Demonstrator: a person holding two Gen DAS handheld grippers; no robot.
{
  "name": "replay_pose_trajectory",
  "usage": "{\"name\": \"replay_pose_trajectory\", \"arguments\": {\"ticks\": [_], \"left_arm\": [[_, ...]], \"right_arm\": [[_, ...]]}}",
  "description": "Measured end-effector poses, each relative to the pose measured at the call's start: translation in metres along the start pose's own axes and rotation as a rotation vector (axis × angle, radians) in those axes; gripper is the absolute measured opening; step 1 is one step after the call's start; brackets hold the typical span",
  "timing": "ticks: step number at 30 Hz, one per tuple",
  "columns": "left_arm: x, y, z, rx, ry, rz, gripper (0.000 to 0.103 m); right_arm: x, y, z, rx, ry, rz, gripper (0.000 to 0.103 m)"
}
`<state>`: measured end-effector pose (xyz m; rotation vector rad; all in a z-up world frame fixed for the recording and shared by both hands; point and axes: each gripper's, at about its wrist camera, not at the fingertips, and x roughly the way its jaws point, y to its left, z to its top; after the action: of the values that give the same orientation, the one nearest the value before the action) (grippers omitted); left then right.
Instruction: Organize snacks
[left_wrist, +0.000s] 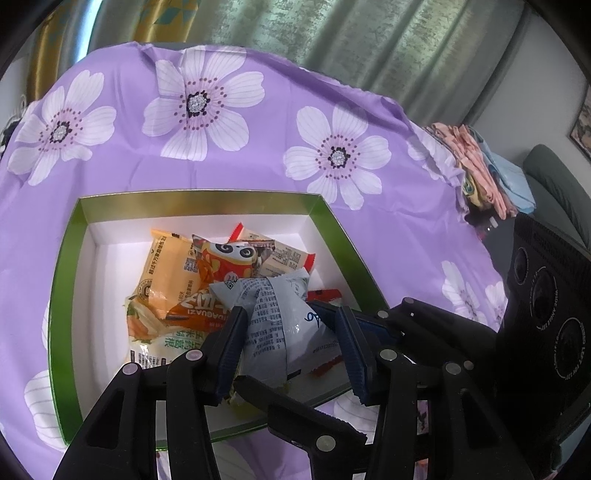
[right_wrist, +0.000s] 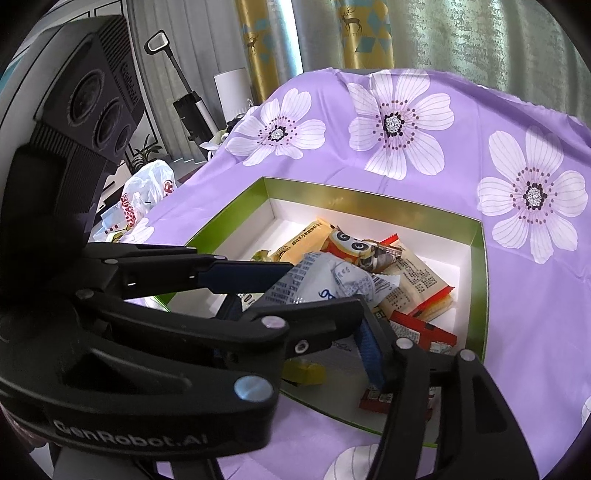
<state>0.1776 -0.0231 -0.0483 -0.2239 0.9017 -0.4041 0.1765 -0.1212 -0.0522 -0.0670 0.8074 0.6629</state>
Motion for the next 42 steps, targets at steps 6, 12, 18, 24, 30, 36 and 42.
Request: {"name": "replay_pose_trajectory", "arguments": {"ticks": [6, 12, 18, 24, 30, 36, 42], "left_arm": [[0.000, 0.002, 0.000, 0.006, -0.003, 0.038, 0.056], [-0.003, 0.005, 0.000, 0.000, -0.011, 0.072, 0.070], [-0.008, 0.003, 0.000, 0.005, -0.029, 0.125, 0.082], [-0.022, 0.002, 0.000, 0.012, -0.056, 0.170, 0.095], [-0.041, -0.010, 0.000, 0.038, -0.092, 0.218, 0.100], [-0.063, -0.024, -0.001, 0.061, -0.120, 0.271, 0.100], [-0.091, -0.035, -0.004, 0.055, -0.167, 0.330, 0.100]], "right_arm": [[0.000, 0.000, -0.001, -0.001, 0.002, -0.006, 0.065], [-0.004, 0.002, 0.001, -0.005, -0.011, -0.029, 0.074], [-0.008, 0.000, 0.002, 0.003, -0.022, -0.057, 0.086], [-0.019, -0.002, 0.002, 0.003, -0.031, -0.100, 0.087], [-0.039, -0.003, 0.004, 0.005, -0.062, -0.147, 0.098], [-0.062, 0.003, 0.005, -0.005, -0.088, -0.210, 0.103], [-0.085, 0.007, 0.005, -0.014, -0.104, -0.268, 0.103]]}}
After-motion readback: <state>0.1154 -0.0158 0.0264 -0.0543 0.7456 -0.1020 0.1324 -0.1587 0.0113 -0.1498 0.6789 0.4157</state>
